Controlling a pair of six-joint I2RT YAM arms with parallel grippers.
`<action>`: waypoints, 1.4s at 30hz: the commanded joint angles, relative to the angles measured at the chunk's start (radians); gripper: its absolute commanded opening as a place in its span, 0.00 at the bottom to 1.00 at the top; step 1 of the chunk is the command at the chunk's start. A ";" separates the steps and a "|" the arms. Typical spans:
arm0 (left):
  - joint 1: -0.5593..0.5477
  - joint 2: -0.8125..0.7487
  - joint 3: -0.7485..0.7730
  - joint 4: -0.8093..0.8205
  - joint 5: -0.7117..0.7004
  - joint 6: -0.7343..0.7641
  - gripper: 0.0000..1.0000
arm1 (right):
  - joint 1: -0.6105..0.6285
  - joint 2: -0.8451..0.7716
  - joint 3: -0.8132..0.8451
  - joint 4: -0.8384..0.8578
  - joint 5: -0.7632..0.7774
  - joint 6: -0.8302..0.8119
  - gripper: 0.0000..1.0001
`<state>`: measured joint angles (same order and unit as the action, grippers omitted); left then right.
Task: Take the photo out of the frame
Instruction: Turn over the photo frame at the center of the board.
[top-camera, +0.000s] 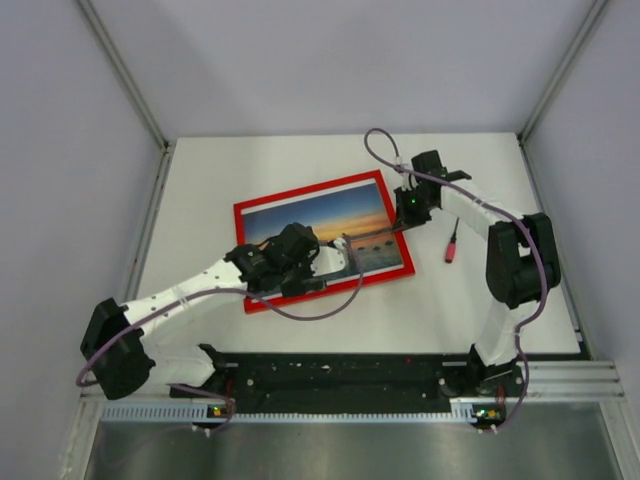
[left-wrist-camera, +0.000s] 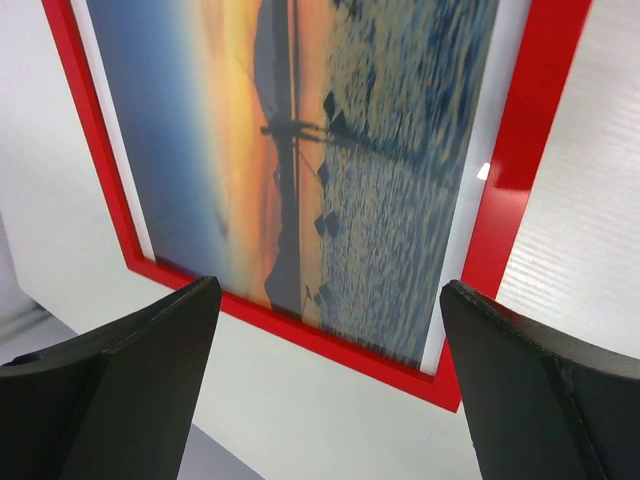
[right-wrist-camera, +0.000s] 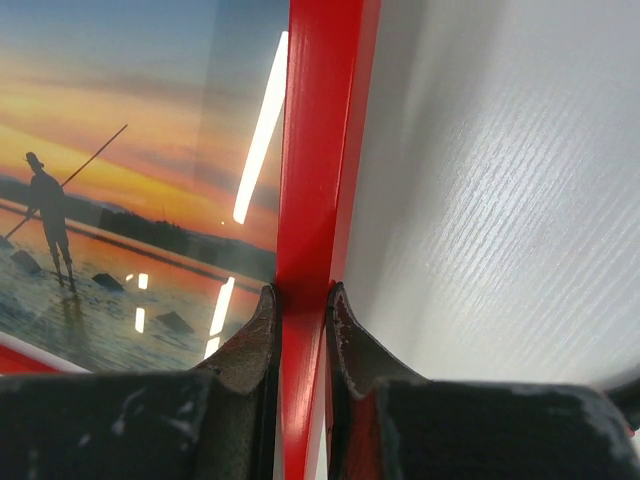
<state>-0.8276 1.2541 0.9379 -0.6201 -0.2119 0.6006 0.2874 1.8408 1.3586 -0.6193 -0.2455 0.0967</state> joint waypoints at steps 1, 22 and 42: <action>-0.082 0.047 0.074 0.033 -0.041 0.016 0.99 | -0.011 -0.003 0.066 0.000 -0.058 0.012 0.00; -0.183 0.205 0.139 0.048 -0.041 -0.118 0.98 | -0.076 0.014 0.094 -0.019 -0.078 0.041 0.00; -0.422 0.482 0.269 0.120 -0.345 -0.191 0.98 | -0.117 0.057 0.123 -0.036 -0.184 0.066 0.00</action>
<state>-1.2102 1.6913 1.1728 -0.5808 -0.4328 0.4412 0.1928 1.9091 1.4036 -0.6785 -0.3279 0.1143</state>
